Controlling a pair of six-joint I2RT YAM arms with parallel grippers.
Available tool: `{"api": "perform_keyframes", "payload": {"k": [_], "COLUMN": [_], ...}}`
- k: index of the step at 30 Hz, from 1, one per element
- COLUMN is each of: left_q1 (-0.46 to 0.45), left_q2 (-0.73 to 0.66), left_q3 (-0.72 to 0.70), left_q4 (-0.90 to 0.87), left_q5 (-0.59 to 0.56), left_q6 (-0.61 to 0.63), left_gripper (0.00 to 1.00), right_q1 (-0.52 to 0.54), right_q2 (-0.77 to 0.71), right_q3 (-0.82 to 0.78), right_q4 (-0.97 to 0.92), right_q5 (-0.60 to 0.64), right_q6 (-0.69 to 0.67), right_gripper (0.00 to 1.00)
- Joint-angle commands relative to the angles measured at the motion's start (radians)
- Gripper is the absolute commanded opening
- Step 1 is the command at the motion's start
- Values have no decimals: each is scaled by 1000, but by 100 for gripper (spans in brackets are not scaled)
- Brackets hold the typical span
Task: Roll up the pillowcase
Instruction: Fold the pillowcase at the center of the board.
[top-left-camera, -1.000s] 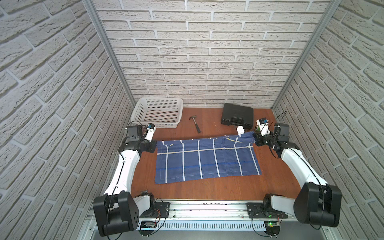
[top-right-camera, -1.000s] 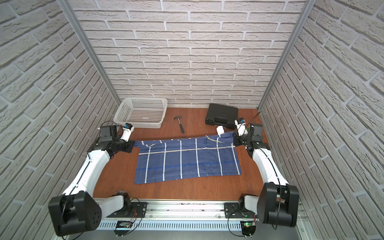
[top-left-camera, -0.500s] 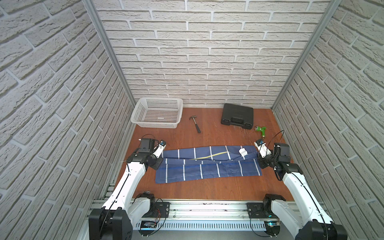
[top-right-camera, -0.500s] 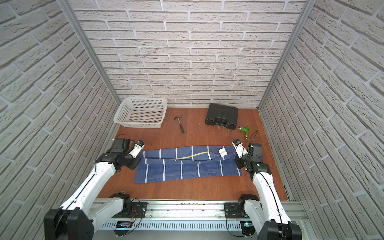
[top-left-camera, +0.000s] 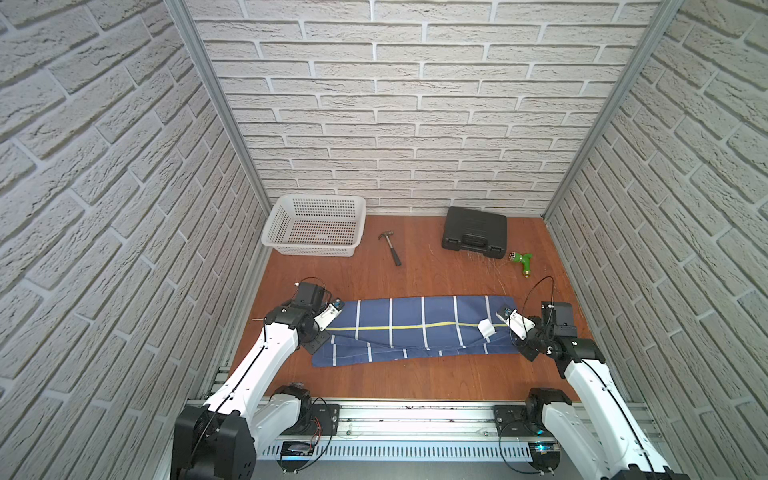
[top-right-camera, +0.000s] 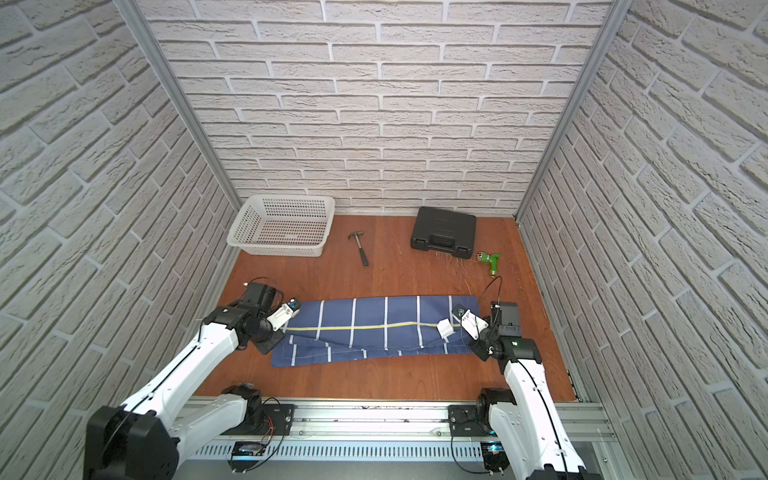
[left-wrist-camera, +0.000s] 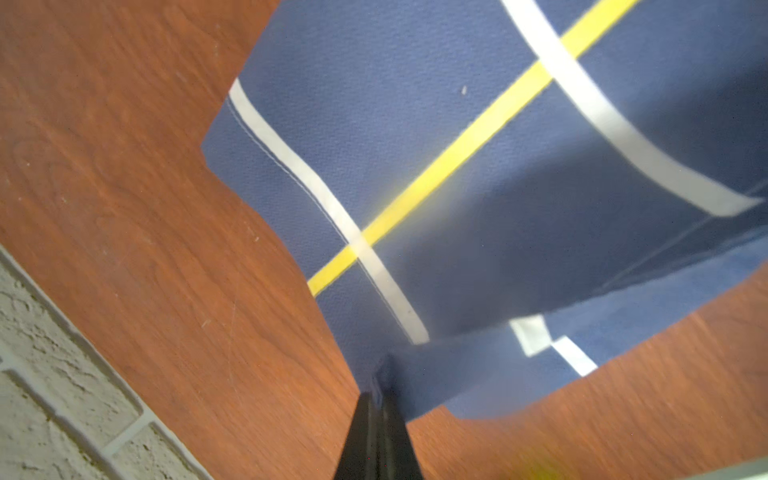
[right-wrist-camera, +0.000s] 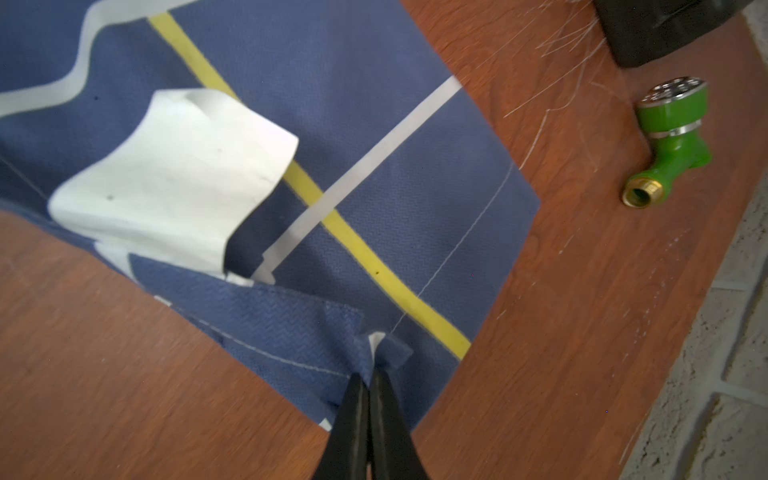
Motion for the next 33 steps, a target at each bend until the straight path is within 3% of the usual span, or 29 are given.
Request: {"api": "perform_keyframes", "payload": {"k": [1,8,17,24,33], "left_q1": [-9,-46,-45,25,103], "left_q2": [0,9,35,152,383], "left_q3": [-8,-20,50,234,551], "left_q4": [-32,-34,1,132,183], "left_q5": [-23,48,-45,-37,-15], "left_q6": [42,68,98,205,322], "left_gripper": [0,0,0,0,0], "right_q1": [12,13,14,15,1], "right_q2": [11,12,123,403,754], "right_q3": [-4,-16,89,277,647], "right_q4": [3,42,229,458,572], "right_q5": [0,138,98,76,9], "right_q6": [-87,-74,25,35,92], "right_gripper": [8,8,3,2,2]}}
